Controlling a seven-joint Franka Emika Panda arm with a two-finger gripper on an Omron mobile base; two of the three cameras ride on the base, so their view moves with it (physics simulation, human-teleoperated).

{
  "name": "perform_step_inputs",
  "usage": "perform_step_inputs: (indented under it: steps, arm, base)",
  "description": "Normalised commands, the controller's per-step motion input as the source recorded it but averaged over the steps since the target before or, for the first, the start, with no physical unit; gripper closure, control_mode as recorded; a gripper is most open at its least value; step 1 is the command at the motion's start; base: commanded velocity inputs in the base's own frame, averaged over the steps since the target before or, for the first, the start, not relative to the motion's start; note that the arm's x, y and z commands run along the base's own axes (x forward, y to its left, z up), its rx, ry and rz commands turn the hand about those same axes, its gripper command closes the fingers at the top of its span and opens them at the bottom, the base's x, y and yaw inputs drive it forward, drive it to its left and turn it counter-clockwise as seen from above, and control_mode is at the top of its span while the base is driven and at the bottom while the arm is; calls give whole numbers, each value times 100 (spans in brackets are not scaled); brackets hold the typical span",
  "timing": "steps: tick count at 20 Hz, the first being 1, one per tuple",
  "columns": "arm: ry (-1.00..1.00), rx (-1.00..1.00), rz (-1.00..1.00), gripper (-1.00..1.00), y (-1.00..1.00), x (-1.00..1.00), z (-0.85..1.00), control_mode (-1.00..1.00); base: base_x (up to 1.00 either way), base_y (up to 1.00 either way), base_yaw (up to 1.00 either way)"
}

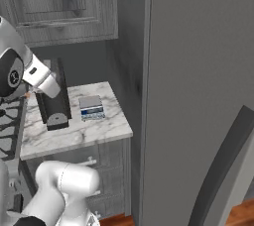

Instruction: Take the fish from the fridge and place it on the digital scale on the counter by the fridge. Wait a few seconds for a reading, then move it to the plate on the dining counter.

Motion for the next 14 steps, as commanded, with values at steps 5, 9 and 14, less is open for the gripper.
perform_step_inputs:
  steps: [5,9,14]
  arm:
    - [52,0,-7,100,0,10,-23,-100]
    - [26,0,-4,100,0,2,-28,-100]
    - [2,0,-1,100,0,-3,-7,100]
  base:
    - [0,0,0]
    - [0,0,0]
    - [-54,2,-5]
